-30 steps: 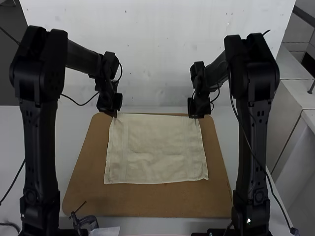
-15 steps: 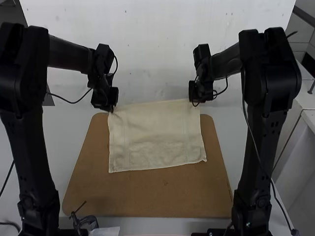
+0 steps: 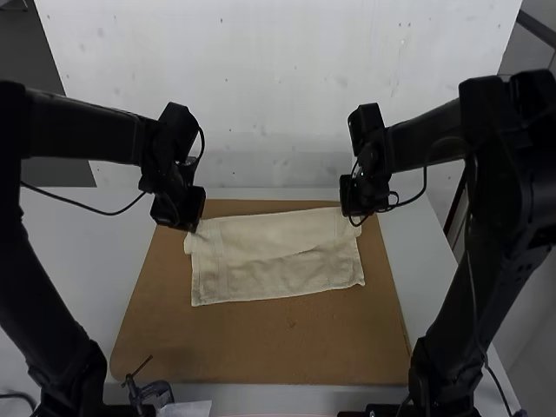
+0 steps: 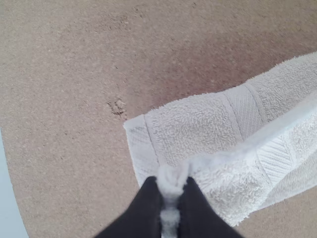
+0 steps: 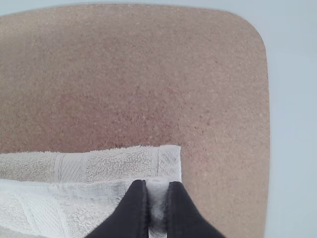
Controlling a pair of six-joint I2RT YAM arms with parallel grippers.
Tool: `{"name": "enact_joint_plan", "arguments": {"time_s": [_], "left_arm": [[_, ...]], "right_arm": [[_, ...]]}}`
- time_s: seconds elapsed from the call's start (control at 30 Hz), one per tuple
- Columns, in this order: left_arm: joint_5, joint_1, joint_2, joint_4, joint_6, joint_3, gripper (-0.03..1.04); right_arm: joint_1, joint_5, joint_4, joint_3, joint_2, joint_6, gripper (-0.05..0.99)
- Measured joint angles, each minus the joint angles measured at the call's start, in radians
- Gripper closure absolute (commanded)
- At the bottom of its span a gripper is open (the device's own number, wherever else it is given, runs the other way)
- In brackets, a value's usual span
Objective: Fold the towel.
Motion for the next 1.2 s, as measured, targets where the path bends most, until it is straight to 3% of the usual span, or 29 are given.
{"name": "enact_joint_plan", "arguments": {"time_s": [0.13, 0.3, 0.63, 0.93, 1.2], "left_arm": [[-0.005, -0.048, -0.053, 0.004, -0.019, -0.080, 1.00], [-0.005, -0.074, -0.097, 0.009, -0.038, -0.168, 1.00], [-0.006, -0.081, -0.193, 0.055, -0.045, -0.243, 1.00], [-0.021, -0.080, -0.034, 0.172, -0.045, -0.243, 1.00], [-0.029, -0.036, 0.035, 0.219, -0.040, -0.200, 1.00]], "right_arm": [[0.000, -0.001, -0.019, -0.082, -0.063, -0.010, 0.92], [0.000, -0.009, -0.033, -0.165, -0.130, -0.026, 0.92], [0.002, -0.018, 0.008, -0.230, -0.187, -0.041, 0.92], [0.002, -0.013, 0.106, -0.225, -0.047, -0.041, 0.92], [0.002, -0.011, 0.157, -0.152, 0.060, -0.041, 0.92]]}}
